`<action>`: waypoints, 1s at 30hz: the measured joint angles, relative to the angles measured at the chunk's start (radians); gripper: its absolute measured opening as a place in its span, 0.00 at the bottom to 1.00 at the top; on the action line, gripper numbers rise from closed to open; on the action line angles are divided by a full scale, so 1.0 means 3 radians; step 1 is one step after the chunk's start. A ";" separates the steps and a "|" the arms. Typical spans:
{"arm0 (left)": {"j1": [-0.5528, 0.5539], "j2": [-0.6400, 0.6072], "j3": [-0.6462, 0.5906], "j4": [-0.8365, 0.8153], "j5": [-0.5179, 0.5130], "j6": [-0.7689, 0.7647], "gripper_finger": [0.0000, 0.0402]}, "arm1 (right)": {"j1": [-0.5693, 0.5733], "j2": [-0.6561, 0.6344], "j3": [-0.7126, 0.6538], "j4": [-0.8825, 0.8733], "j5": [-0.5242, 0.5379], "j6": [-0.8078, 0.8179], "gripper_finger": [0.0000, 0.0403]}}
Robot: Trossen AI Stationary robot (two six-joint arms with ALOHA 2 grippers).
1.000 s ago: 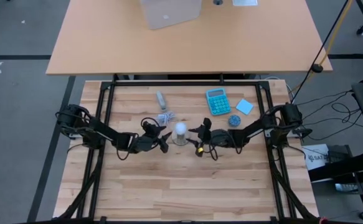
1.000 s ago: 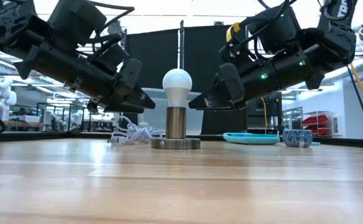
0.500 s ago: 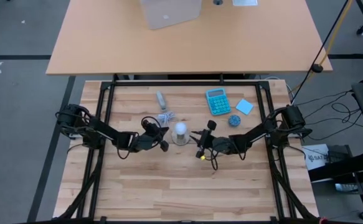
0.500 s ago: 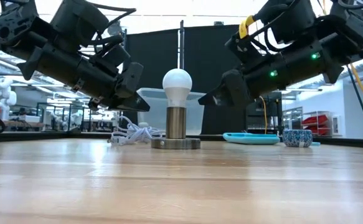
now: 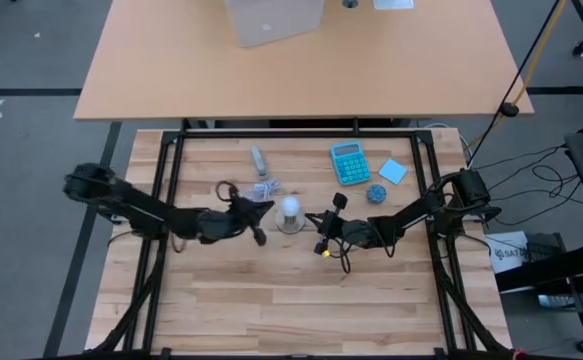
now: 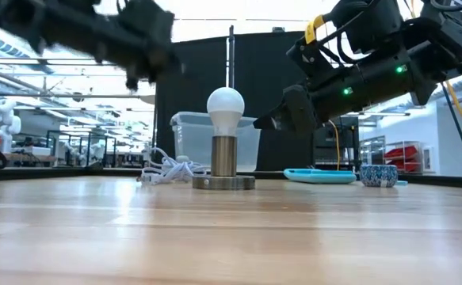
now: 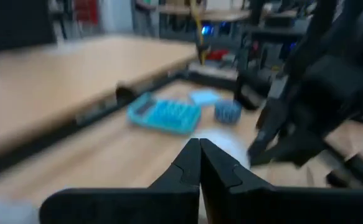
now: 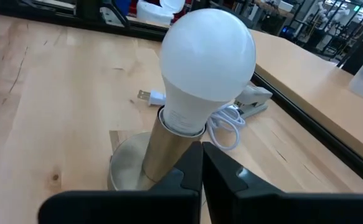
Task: Screw lightbulb
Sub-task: Remove the white lightbulb from the desk lamp
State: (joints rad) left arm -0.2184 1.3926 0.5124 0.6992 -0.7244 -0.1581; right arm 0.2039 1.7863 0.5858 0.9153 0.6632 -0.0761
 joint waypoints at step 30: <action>-0.0292 -0.2546 -0.1618 -0.0252 -0.0056 0.0100 0.00 | -0.0049 -0.0001 -0.0001 0.0021 -0.0021 -0.0075 0.00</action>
State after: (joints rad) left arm -0.3060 0.6289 0.0269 0.6235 -0.7413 -0.1281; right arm 0.1892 1.7859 0.5854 0.9216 0.6569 -0.0986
